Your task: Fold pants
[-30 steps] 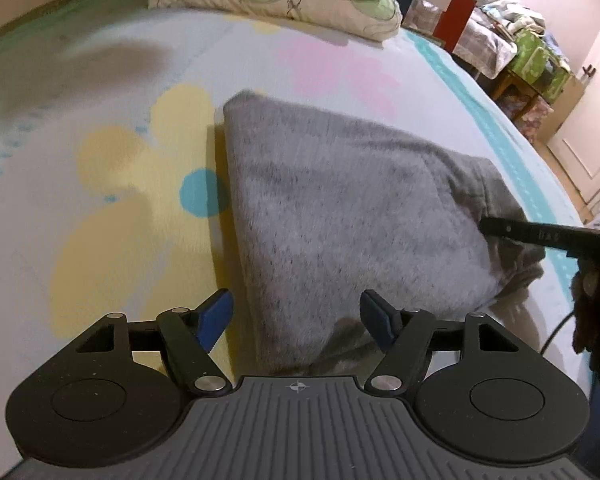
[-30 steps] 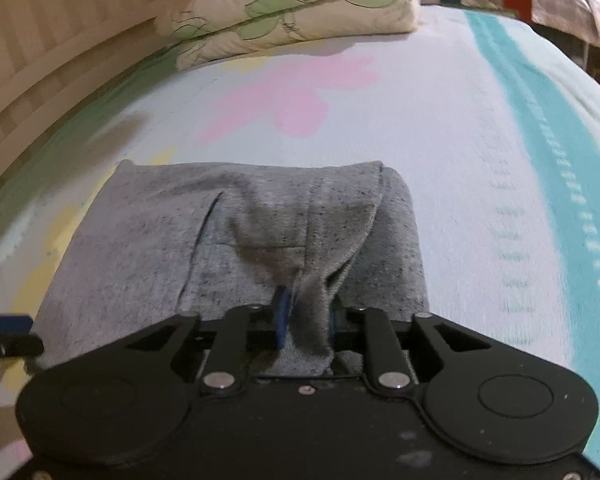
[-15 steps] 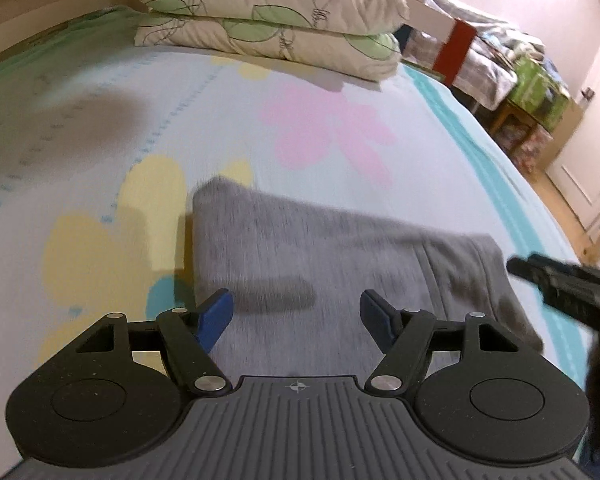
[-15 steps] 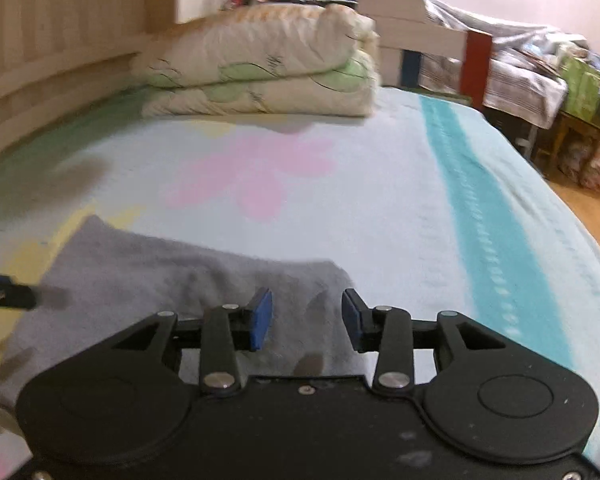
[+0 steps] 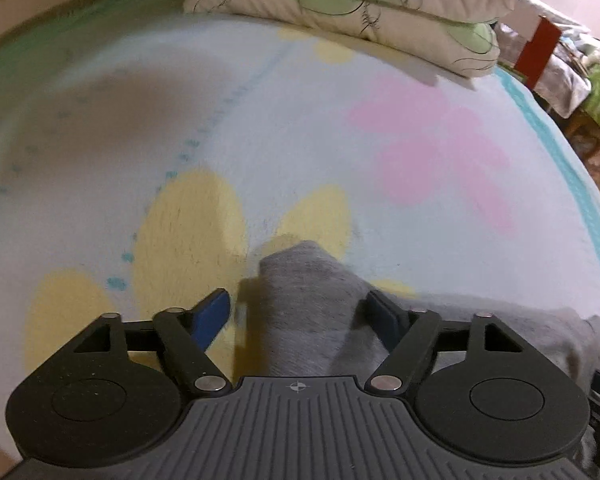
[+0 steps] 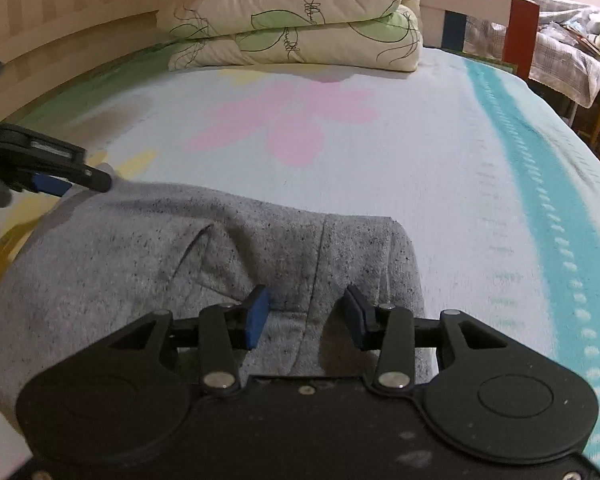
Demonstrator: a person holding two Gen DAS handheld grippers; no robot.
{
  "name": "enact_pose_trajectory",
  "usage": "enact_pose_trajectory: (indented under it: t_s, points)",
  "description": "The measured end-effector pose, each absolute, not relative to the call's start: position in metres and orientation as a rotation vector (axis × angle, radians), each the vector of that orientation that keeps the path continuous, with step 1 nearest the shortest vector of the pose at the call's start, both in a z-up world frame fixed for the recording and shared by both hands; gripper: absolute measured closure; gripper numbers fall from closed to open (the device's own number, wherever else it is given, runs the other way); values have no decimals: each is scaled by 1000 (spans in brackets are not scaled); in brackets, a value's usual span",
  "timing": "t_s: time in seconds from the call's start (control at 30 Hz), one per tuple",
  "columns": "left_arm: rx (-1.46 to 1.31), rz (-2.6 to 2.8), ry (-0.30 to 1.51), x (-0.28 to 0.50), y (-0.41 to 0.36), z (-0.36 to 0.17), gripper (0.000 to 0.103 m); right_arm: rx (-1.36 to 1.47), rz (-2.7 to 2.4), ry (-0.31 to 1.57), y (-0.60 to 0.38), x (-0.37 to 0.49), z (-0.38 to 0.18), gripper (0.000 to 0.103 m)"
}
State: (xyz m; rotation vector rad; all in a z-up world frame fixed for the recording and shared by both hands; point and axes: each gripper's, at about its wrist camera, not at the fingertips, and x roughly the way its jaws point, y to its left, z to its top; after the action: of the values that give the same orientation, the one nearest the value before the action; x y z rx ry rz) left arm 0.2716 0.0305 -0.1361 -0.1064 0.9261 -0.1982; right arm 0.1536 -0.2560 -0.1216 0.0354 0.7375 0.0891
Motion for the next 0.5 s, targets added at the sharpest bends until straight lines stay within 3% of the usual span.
enact_pose_trajectory:
  t_s: [0.23,0.5]
  points:
    - [-53,-211,893,258,27,-120,27,44,82,728,-254,156,-127,58]
    - [-54,-320,891,188,28,-107,27,48,66,729,-254,152,-123,57]
